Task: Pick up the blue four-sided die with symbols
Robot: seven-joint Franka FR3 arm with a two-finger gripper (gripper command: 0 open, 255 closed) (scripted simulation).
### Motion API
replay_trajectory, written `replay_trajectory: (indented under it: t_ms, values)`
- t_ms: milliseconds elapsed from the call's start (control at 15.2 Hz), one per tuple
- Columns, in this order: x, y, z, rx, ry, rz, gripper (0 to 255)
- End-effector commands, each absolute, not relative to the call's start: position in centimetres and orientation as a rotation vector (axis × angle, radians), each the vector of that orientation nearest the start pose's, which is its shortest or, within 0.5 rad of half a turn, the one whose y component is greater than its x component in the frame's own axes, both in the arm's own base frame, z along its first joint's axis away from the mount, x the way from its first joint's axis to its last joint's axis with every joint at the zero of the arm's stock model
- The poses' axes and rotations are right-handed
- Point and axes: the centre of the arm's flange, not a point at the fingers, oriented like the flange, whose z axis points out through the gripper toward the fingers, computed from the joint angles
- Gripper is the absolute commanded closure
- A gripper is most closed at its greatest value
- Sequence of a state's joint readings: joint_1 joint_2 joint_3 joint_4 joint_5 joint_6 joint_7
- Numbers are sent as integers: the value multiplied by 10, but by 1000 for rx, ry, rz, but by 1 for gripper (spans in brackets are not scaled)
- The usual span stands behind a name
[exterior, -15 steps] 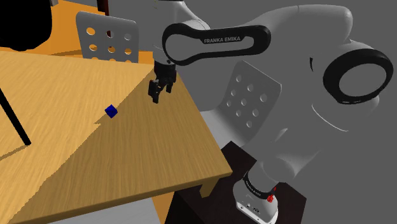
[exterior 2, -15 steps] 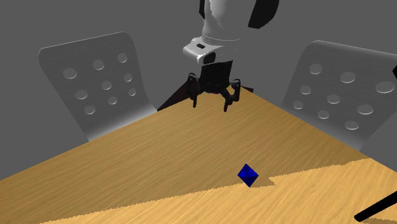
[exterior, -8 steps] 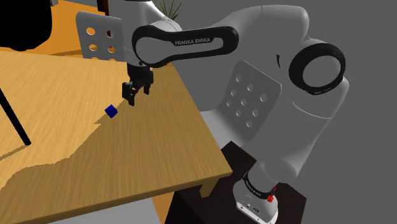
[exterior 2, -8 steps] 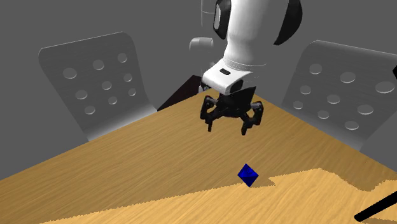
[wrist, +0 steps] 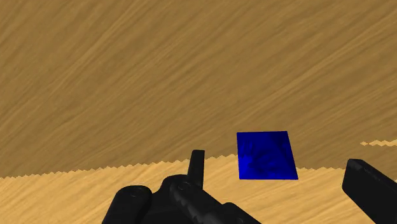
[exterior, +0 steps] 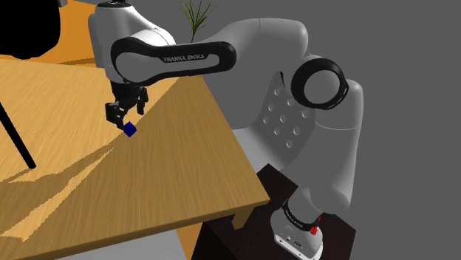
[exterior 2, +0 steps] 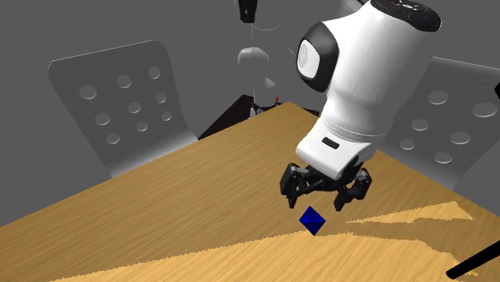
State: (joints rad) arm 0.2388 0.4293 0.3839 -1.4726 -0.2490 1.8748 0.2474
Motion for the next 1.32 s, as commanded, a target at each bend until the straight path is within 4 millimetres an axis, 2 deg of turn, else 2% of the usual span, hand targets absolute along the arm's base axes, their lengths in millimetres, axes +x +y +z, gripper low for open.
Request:
replay_trajectory:
  t_ms: [0,330,528,594,1188,1254]
  values:
    - [588,352,436,-3142,-670,-64,0]
    - [588,352,410,-3142,-670,-64,0]
    - [588,352,407,-3142,-670,-64,0]
    - [588,352,407,-3142,-670,-64,255]
    - [588,352,407,-3142,-670,-64,255]
    - [588,352,412,-3142,-670,-64,255]
